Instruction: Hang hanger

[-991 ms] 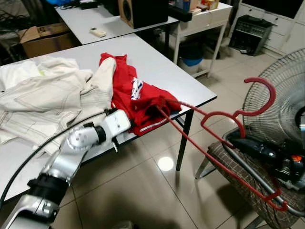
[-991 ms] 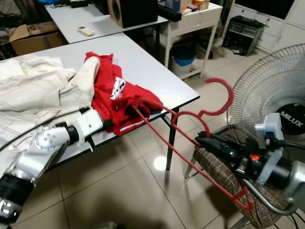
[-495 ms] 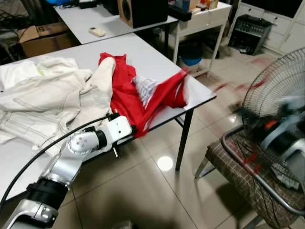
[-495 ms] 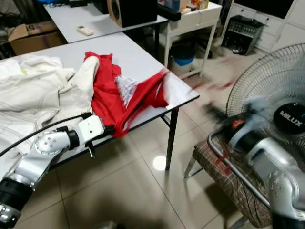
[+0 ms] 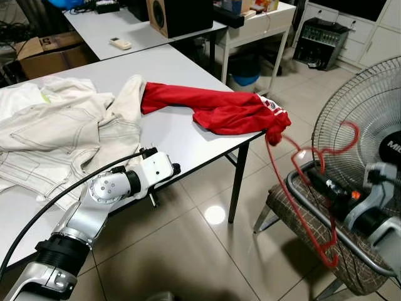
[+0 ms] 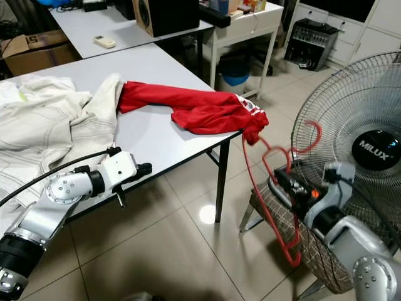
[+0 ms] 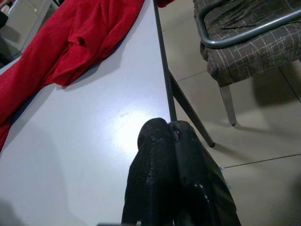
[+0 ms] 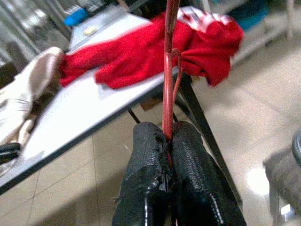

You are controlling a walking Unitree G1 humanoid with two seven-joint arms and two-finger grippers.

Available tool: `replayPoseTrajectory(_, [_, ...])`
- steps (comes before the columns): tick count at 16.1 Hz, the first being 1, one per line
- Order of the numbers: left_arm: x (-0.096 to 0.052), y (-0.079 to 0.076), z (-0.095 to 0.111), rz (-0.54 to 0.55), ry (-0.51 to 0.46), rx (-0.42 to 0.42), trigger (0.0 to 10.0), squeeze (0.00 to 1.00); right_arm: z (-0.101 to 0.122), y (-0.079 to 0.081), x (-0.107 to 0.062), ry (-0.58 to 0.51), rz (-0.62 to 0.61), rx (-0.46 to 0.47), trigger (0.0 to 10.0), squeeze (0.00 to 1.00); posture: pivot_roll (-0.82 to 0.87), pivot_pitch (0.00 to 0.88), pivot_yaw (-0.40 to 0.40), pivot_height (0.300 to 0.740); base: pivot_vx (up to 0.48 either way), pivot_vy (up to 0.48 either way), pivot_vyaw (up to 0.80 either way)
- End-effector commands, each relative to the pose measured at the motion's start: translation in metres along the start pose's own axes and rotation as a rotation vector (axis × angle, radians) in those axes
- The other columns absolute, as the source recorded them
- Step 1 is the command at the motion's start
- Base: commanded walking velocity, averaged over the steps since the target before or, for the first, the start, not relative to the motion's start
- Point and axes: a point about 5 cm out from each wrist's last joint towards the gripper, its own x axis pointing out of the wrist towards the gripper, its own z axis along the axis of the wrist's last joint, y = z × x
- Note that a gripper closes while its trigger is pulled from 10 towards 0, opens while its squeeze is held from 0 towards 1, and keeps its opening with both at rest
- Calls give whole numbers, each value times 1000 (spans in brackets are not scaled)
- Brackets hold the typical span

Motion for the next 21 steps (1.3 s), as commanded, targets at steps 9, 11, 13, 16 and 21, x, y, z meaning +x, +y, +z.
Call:
replayPoseTrajectory(9, [-4,17,-1,110,20,10,0,0,29,72,3,-117,486,-143,10000,0,-79,26,33,740,0,0,0])
replayPoseTrajectory(11, [-3,22,0,149,23,11,0,0,11,77,7,3,520,-175,10000,0,-78,22,29,740,0,0,0])
replayPoseTrajectory(13, [-4,24,1,168,27,14,0,0,-6,51,17,96,323,-215,10000,0,-75,17,26,740,0,0,0])
replayPoseTrajectory(16, [-4,24,-1,175,32,15,0,0,-3,37,12,109,237,-251,10000,0,-74,15,25,740,0,0,0])
replayPoseTrajectory(21, [0,22,0,170,26,11,0,0,12,20,-22,157,224,-352,10000,0,-97,13,40,740,0,0,0])
